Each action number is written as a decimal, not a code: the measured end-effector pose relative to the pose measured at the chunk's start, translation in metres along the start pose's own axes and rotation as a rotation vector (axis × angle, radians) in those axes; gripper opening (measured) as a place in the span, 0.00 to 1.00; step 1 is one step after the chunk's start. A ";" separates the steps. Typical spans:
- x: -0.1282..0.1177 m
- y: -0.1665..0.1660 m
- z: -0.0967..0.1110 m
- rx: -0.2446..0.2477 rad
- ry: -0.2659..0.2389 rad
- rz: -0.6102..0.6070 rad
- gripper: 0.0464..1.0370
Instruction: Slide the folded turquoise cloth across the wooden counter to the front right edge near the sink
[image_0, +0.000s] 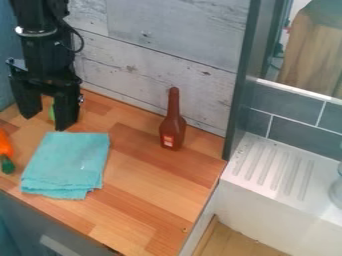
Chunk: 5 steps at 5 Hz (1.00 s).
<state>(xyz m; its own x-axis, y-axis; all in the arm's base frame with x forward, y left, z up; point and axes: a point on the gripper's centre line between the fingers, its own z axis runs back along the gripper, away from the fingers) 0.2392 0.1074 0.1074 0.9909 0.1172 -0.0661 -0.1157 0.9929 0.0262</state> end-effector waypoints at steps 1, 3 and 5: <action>-0.002 -0.001 -0.007 -0.007 0.026 -0.001 0.96; 0.012 0.019 -0.027 0.105 -0.007 0.067 0.96; 0.018 0.027 -0.067 0.199 0.062 0.136 0.96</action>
<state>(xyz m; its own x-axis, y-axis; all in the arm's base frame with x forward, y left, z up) 0.2497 0.1376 0.0405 0.9604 0.2566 -0.1090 -0.2260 0.9455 0.2344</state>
